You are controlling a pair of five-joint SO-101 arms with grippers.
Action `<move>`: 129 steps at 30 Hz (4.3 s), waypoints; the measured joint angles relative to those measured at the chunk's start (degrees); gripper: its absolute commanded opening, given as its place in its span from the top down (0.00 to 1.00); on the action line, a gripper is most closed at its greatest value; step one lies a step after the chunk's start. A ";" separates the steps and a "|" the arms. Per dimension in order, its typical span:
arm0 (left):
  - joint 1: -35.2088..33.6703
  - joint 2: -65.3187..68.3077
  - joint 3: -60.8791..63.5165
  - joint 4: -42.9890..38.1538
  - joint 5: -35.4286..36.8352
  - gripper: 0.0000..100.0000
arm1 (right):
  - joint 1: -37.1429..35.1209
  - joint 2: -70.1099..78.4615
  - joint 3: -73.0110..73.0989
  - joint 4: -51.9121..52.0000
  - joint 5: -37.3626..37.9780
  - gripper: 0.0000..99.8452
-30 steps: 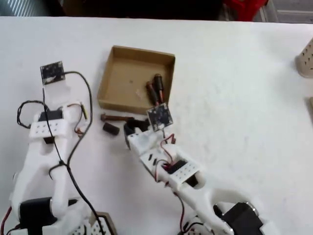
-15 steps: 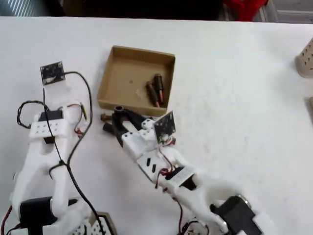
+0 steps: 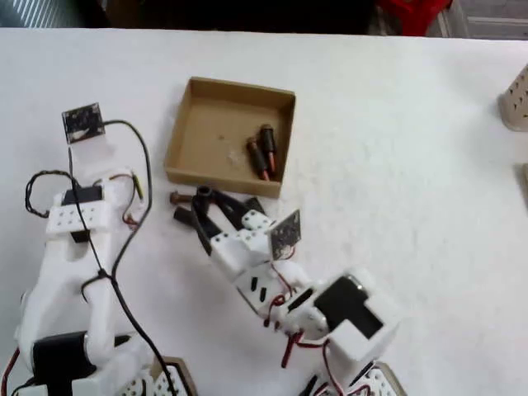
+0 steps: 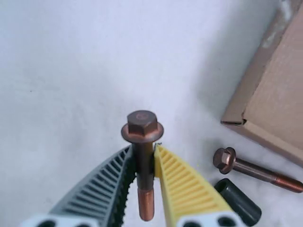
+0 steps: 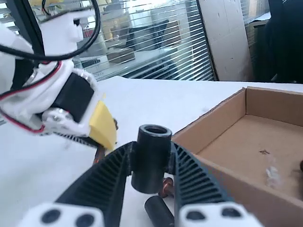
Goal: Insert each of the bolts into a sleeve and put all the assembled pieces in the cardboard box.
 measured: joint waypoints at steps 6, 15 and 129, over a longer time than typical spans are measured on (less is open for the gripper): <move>1.05 0.00 0.00 -1.32 -5.01 0.98 | -5.19 5.89 0.00 -2.55 2.11 0.98; 2.55 -2.81 1.93 -2.81 -9.58 0.98 | -6.15 7.56 -0.79 -2.64 2.37 0.98; 24.09 -62.86 38.77 -4.13 -8.88 0.98 | -6.51 6.07 0.09 2.11 2.37 0.98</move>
